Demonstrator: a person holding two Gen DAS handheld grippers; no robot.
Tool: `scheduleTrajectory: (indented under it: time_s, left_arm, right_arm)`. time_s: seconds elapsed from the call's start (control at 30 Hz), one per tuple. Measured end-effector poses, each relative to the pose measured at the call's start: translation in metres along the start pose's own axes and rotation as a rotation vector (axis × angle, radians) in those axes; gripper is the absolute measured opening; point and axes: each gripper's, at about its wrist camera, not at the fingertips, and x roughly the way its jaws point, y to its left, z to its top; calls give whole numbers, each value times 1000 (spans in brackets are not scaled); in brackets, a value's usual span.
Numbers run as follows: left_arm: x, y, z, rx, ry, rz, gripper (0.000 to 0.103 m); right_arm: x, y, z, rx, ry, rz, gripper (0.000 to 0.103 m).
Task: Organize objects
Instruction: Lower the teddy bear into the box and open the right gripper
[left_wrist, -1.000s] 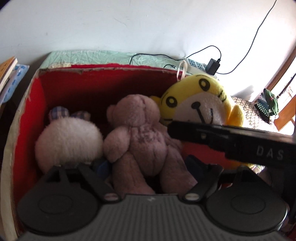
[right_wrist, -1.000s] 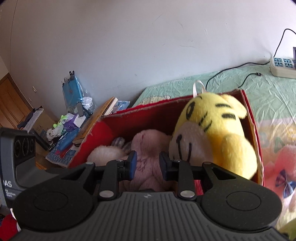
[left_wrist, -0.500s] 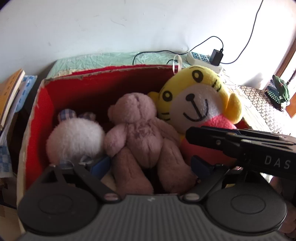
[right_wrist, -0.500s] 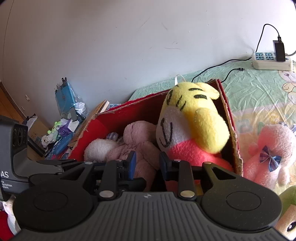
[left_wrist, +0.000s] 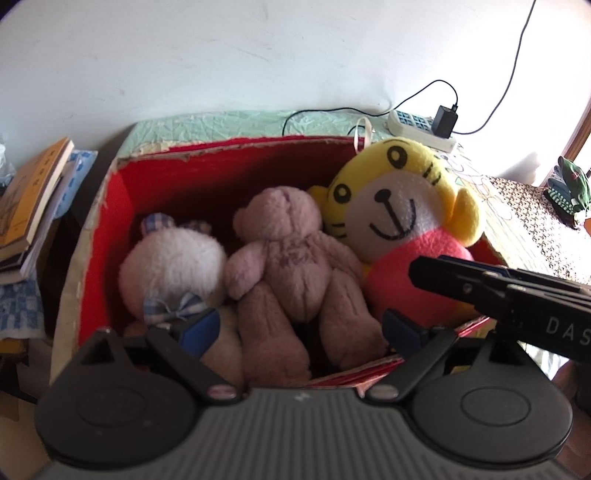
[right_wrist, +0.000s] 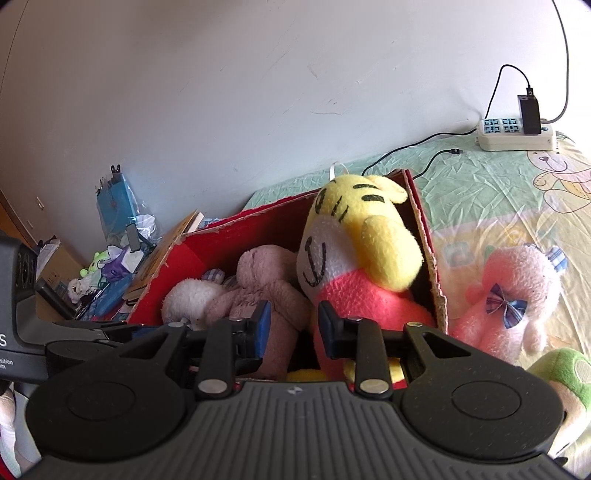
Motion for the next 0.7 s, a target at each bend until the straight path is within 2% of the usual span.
scheduleTrajectory:
  time_s: [0.3, 0.43, 0.7]
  left_arm:
    - [-19, -13, -7, 32, -56, 97, 94]
    - [-29, -7, -8, -33, -49, 67, 94]
    - [-44, -12, -13, -59, -69, 121, 94]
  right_arm:
    - [-15, -3, -8, 63, -13, -5, 29]
    - [-22, -5, -13, 98, -9, 17, 30]
    - [-39, -3, -18, 106, -43, 54, 31]
